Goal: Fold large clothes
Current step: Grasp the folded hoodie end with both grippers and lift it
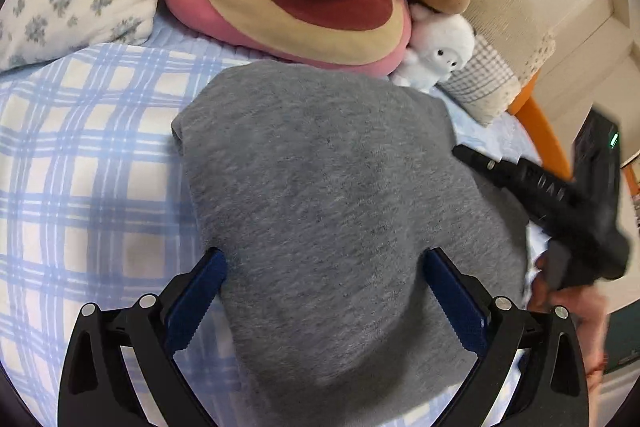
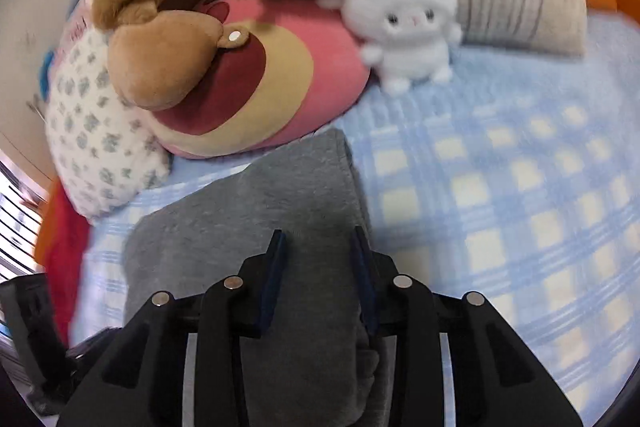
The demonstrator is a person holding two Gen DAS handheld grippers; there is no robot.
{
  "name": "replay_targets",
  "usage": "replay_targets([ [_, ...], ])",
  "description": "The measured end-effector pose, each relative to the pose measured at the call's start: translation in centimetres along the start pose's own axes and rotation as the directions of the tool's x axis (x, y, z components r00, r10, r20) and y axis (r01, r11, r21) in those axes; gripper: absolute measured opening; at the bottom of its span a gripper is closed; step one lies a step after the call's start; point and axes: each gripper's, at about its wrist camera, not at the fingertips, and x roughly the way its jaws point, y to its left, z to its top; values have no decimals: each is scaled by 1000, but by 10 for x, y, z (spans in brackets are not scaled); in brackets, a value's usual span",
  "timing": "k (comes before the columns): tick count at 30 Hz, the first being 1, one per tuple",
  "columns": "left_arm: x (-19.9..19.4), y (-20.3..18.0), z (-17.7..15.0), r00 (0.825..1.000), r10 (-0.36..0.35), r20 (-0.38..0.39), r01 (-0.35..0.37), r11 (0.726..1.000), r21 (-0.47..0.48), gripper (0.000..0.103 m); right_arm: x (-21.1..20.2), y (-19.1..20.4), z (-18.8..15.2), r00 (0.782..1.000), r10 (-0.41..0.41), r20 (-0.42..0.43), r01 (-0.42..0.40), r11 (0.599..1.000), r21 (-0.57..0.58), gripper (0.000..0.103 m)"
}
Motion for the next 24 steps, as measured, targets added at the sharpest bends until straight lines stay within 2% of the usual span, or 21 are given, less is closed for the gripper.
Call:
replay_targets([
  [2, -20, 2, 2, 998, -65, 14, 65, 998, 7, 101, -13, -6, -5, 999, 48, 19, -48, 999, 5, 46],
  [3, -29, 6, 2, 997, -70, 16, 70, 998, 4, 101, -25, -10, -6, 998, 66, 23, -66, 998, -7, 70],
  [4, -35, 11, 3, 998, -66, 12, 67, 998, -7, 101, -40, -14, -8, 997, 70, 33, -69, 997, -29, 86],
  [6, -43, 31, 4, 999, -42, -19, 41, 997, -59, 101, -60, -24, -10, 995, 93, 38, -91, 995, -47, 87],
  [8, -39, 44, 2, 997, -47, -57, 41, 994, -105, 101, -68, -41, -11, 988, 150, -31, -150, 989, -6, 88],
  [9, -35, 53, -1, 993, -85, -79, 73, 986, -149, 100, -69, -53, -13, 978, 196, -77, -193, 980, 45, 89],
  [10, -32, 58, -4, 990, -110, -85, 94, 980, -174, 101, -67, -64, -17, 959, 253, -128, -241, 965, 99, 93],
  [11, -28, 64, -8, 988, -134, -82, 115, 973, -201, 101, -65, -69, -19, 950, 275, -151, -257, 958, 127, 95],
  [13, -19, 70, -11, 981, -178, -81, 153, 956, -252, 101, -50, -84, -28, 905, 362, -223, -311, 921, 235, 97],
  [15, -11, 73, -13, 970, -234, -63, 206, 933, -294, 101, -32, -91, -39, 865, 429, -261, -336, 880, 336, 97],
  [16, -8, 75, -14, 962, -268, -47, 240, 918, -317, 100, -25, -93, -42, 849, 456, -268, -347, 863, 367, 97],
  [17, -6, 79, -16, 951, -307, -25, 280, 895, -346, 100, -16, -95, -46, 827, 505, -248, -380, 827, 415, 97],
  [18, -2, 85, -19, 931, -366, 12, 341, 856, -389, 100, -12, -95, -48, 811, 539, -225, -406, 798, 446, 97],
  [19, 2, 88, -21, 920, -391, 26, 366, 834, -413, 100, -8, -95, -49, 796, 571, -200, -433, 769, 471, 98],
  [20, 4, 91, -24, 917, -397, 36, 374, 824, -427, 100, -3, -94, -50, 797, 571, -195, -429, 763, 483, 98],
  [22, 0, 90, -28, 913, -401, 73, 394, 824, -406, 100, 1, -90, -49, 808, 553, -204, -409, 775, 483, 98],
  [24, -5, 88, -35, 901, -424, 98, 426, 814, -394, 100, -2, -91, -47, 800, 570, -185, -427, 758, 493, 98],
])
